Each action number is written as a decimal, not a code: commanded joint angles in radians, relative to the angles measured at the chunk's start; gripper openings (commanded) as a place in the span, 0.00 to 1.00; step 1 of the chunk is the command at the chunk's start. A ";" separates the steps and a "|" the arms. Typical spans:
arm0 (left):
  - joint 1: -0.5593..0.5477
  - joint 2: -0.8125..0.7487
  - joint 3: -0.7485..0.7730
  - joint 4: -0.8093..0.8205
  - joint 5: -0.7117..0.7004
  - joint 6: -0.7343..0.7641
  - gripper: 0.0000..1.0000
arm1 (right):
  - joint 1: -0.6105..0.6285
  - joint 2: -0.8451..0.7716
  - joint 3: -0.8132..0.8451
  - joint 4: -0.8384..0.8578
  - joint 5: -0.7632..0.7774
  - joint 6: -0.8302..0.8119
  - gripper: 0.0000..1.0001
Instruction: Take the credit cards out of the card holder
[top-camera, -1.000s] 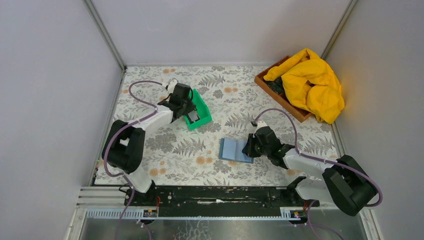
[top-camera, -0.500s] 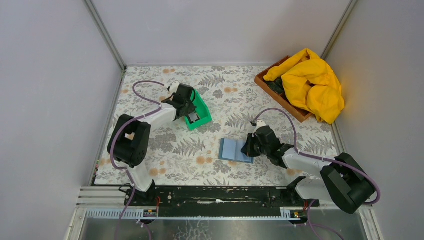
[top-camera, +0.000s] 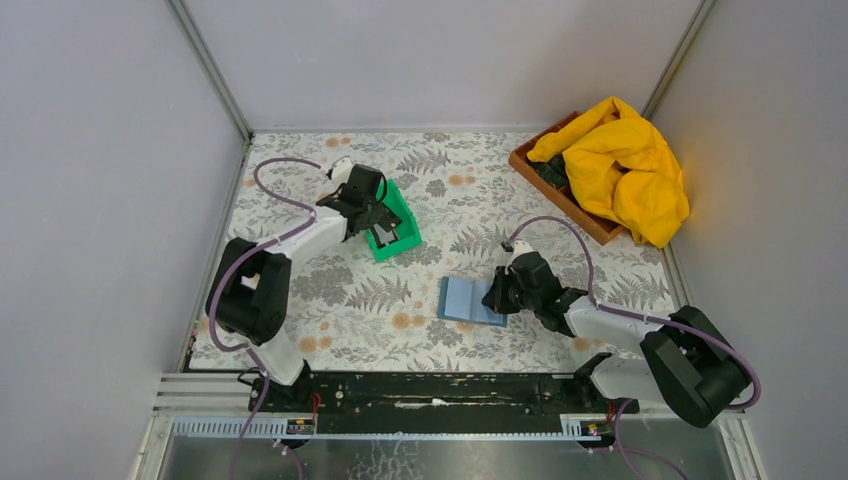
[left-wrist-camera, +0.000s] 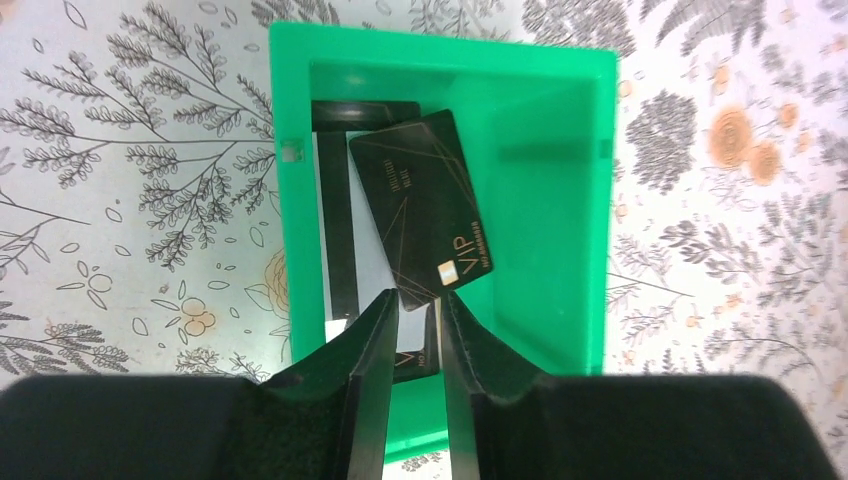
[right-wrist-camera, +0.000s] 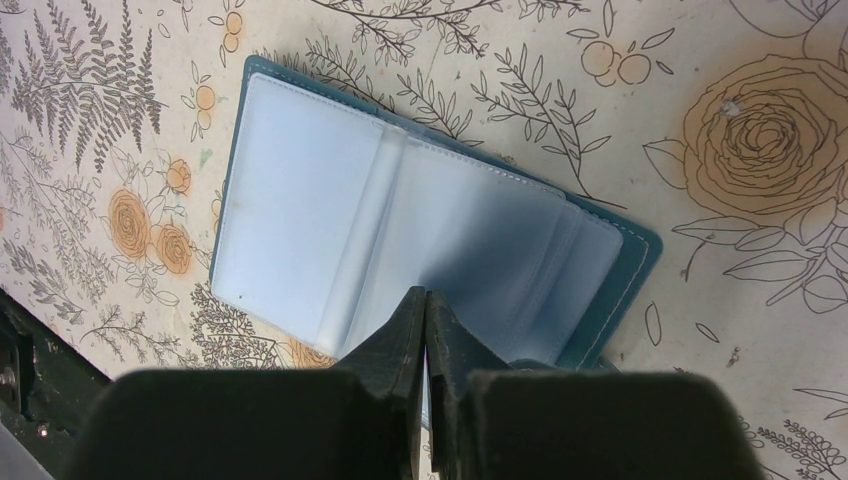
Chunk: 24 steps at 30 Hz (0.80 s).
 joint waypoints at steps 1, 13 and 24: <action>0.009 -0.083 0.004 -0.015 -0.058 0.015 0.30 | -0.011 0.014 -0.013 -0.005 0.000 -0.015 0.07; -0.269 -0.212 -0.076 0.206 -0.146 0.165 0.33 | -0.011 -0.176 -0.050 0.001 0.022 -0.025 0.06; -0.440 -0.222 -0.376 0.472 0.142 0.166 0.01 | -0.011 -0.367 -0.048 -0.163 0.088 -0.011 0.01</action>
